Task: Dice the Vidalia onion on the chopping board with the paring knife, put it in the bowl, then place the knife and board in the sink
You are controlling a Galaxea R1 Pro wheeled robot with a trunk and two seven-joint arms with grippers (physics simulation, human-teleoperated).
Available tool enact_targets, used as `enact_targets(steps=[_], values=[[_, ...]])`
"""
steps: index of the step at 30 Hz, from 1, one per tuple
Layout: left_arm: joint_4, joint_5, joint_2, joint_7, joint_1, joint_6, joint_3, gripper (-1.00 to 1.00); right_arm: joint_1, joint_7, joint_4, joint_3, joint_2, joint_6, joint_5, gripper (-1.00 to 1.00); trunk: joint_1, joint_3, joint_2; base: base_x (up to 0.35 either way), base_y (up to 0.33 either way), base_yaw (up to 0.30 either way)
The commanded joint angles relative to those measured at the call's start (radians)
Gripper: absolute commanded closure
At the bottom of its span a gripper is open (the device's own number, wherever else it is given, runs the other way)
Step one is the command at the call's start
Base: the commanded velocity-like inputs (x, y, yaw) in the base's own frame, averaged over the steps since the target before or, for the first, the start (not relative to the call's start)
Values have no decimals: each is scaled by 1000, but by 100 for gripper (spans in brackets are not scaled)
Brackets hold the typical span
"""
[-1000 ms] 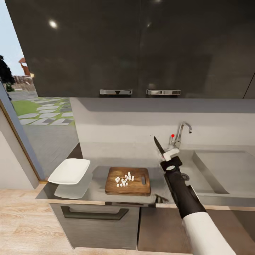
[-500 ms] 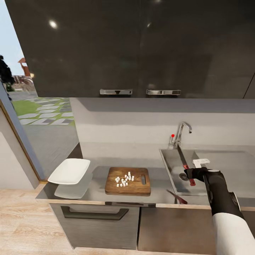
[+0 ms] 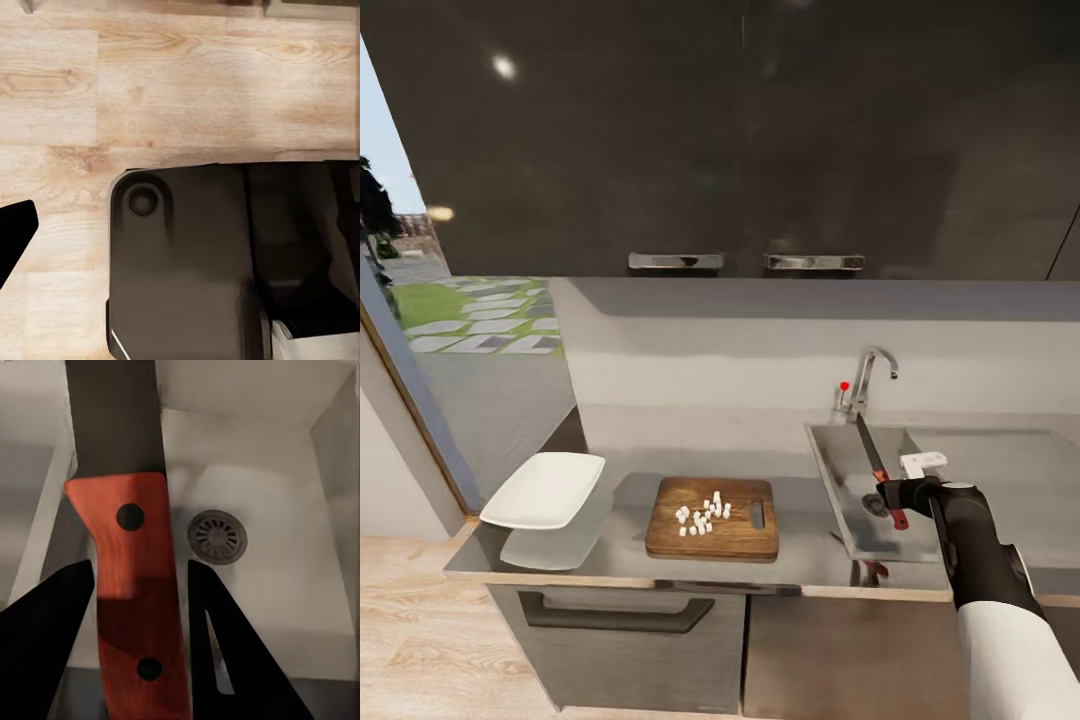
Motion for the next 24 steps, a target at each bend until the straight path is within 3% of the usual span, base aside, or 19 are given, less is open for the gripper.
enact_targets(steps=[1,8,24], values=[[-2,6,1,-1,0,-1,-4,-100,-1,9,0,-1,2,3,10,100,1,-2,-2,209,-207,0],[-1,8,1,0,0,-1,-4,-100,-1,7,35,2,6,13,10,100,1,-2,-2,181,-180,0],[0,8,1,0,0,1,-4,-100,-1,6,75,5,6,13,10,100,1,-25,-2,38,-8,0]])
